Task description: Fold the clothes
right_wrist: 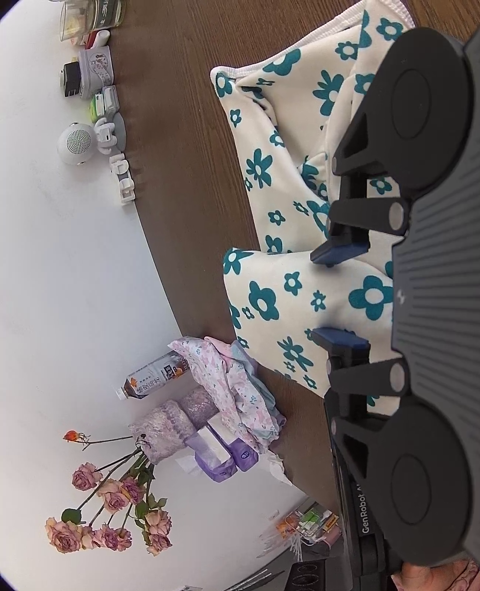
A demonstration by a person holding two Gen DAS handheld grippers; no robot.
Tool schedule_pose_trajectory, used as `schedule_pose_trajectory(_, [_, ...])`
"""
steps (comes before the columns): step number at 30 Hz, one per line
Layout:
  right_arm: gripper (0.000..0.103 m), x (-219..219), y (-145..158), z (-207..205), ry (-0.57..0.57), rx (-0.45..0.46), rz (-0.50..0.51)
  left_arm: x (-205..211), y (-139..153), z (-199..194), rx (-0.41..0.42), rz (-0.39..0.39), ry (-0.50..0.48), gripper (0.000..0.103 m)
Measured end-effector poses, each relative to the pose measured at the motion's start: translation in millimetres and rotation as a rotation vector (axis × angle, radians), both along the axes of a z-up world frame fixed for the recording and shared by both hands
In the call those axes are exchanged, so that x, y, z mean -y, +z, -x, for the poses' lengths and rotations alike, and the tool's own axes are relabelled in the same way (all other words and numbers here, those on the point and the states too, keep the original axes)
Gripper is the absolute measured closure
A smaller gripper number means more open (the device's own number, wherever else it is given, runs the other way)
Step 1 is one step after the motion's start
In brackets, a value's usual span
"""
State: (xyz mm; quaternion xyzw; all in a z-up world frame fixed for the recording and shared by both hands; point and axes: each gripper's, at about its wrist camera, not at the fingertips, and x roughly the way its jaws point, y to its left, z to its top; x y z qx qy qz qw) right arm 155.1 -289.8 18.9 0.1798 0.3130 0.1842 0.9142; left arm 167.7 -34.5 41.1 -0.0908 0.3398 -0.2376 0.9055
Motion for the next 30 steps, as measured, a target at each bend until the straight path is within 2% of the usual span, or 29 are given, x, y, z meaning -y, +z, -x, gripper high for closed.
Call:
schedule_pose_trajectory(1, [0.061, 0, 3, -1, 0.000, 0.007, 0.005, 0, 2, -1, 0.004, -0.003, 0.004, 0.056])
schedule_pose_trajectory(2, [0.061, 0, 7, -2, 0.000, 0.012, 0.011, 1, 5, -4, 0.010, -0.004, 0.006, 0.052])
schedule_pose_trajectory(6, [0.062, -2, 12, -16, -0.007, 0.005, 0.023, 6, 6, -14, 0.006, -0.026, 0.007, 0.053])
schedule_pose_trajectory(7, [0.062, -2, 10, -18, -0.006, -0.004, 0.015, 7, 5, -16, 0.001, -0.035, 0.006, 0.055])
schedule_pose_trajectory(9, [0.069, -3, 5, -21, -0.007, -0.022, 0.005, 10, 0, -19, -0.006, -0.049, -0.006, 0.062])
schedule_pose_trajectory(10, [0.076, -3, 2, -21, -0.007, -0.025, 0.003, 10, -3, -20, -0.009, -0.052, -0.016, 0.077])
schedule_pose_trajectory(11, [0.080, -4, 0, -22, -0.007, -0.028, 0.000, 10, -6, -20, -0.014, -0.046, -0.029, 0.083])
schedule_pose_trajectory(13, [0.084, -4, -2, -22, -0.006, -0.026, -0.001, 11, -6, -20, -0.014, -0.045, -0.038, 0.083])
schedule_pose_trajectory(15, [0.084, -3, -2, -21, -0.005, -0.022, 0.001, 10, -4, -20, -0.014, -0.039, -0.036, 0.082])
schedule_pose_trajectory(19, [0.074, 1, 7, -26, -0.005, -0.007, -0.001, 7, 4, -29, -0.012, -0.018, -0.027, 0.065])
schedule_pose_trajectory(21, [0.074, 2, 13, -32, -0.011, -0.005, 0.011, 7, 6, -33, -0.007, -0.015, -0.019, 0.063])
schedule_pose_trajectory(24, [0.074, 0, 10, -38, -0.010, -0.025, 0.012, 8, 1, -37, -0.039, -0.006, -0.031, 0.069])
schedule_pose_trajectory(26, [0.078, -2, 6, -40, -0.004, -0.037, 0.008, 7, -5, -40, -0.064, 0.007, -0.043, 0.084])
schedule_pose_trajectory(28, [0.086, -4, 3, -42, 0.001, -0.043, 0.011, 4, -5, -42, -0.073, 0.024, -0.041, 0.086])
schedule_pose_trajectory(30, [0.086, -2, 3, -44, 0.000, -0.050, 0.000, 1, -3, -45, -0.078, 0.044, -0.030, 0.086])
